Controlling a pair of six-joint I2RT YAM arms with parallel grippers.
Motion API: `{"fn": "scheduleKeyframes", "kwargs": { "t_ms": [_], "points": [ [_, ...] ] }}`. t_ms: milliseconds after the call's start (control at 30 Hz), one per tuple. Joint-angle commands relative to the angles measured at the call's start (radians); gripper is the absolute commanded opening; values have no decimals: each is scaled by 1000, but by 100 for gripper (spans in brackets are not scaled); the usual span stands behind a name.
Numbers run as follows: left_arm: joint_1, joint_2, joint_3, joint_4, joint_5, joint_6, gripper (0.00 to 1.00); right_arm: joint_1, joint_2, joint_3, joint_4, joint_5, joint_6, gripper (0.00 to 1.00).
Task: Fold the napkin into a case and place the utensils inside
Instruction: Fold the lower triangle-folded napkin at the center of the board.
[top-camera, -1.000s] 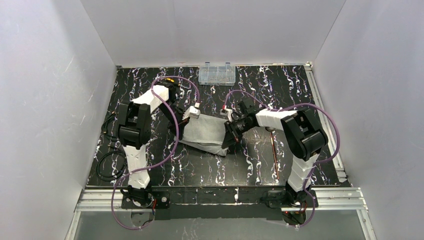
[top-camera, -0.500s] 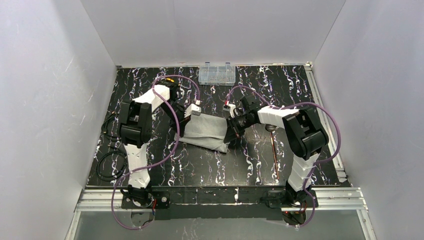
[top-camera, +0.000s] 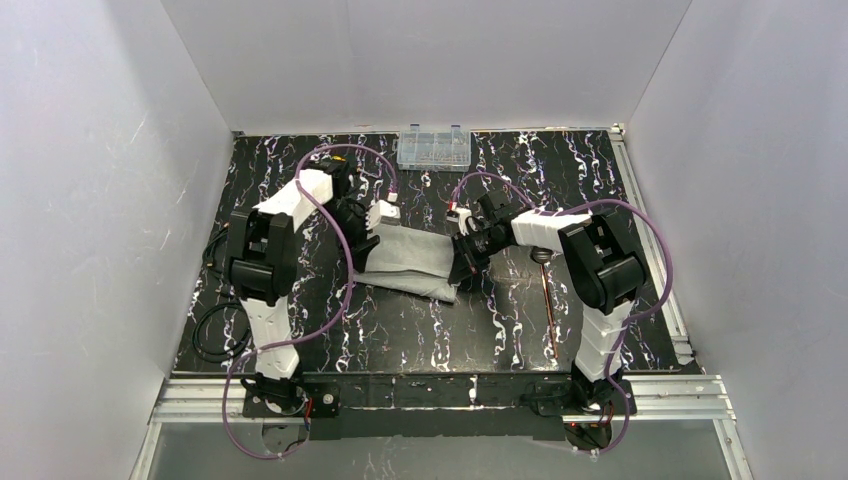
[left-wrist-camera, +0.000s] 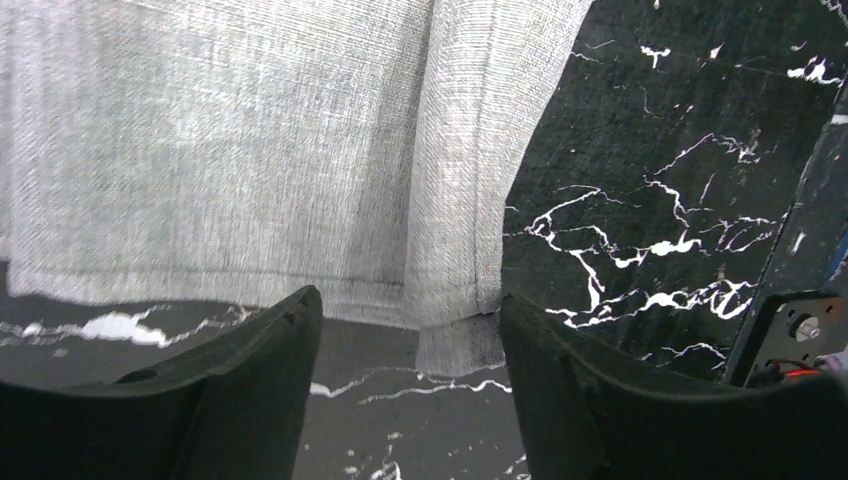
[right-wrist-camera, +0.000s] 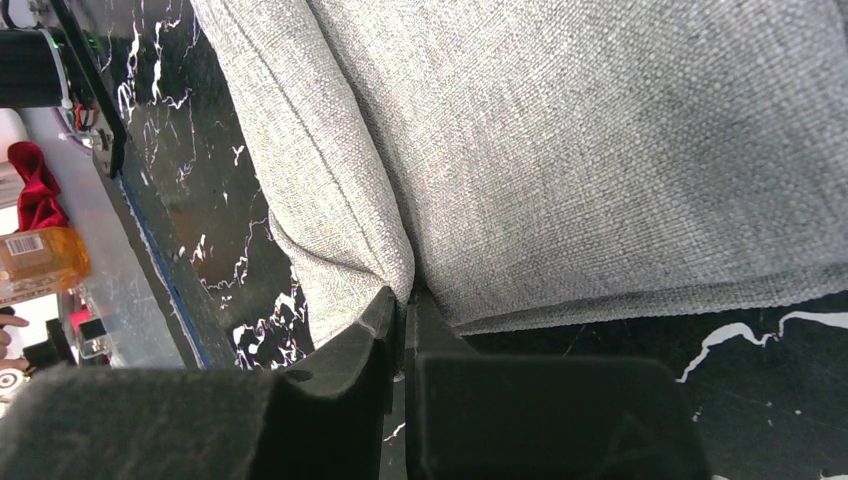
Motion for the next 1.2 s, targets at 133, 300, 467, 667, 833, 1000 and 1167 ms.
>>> {"fn": "scheduleKeyframes", "kwargs": {
  "t_ms": [133, 300, 467, 667, 833, 1000, 1167],
  "points": [
    [15, -114, 108, -118, 8, -28, 83, -1, -36, 23, 2, 30, 12, 1],
    [-11, -129, 59, -78, 21, -86, 82, 0, -43, 24, -7, 46, 18, 1],
    [-23, -185, -31, 154, -22, -179, 83, 0, -62, 39, -22, 45, 19, 1],
    [-56, -188, -23, 212, -21, -189, 84, 0, -51, 88, -63, 37, 53, 4],
    [-87, -157, -69, 215, -43, -148, 78, 2, -46, 107, -73, 37, 66, 6],
    [-95, -179, -124, 284, -21, -163, 77, 4, -48, 115, -76, 56, 74, 5],
    [-113, -208, -156, 313, -25, -156, 77, 10, -27, 111, -98, 105, 59, 5]
  ]
}}
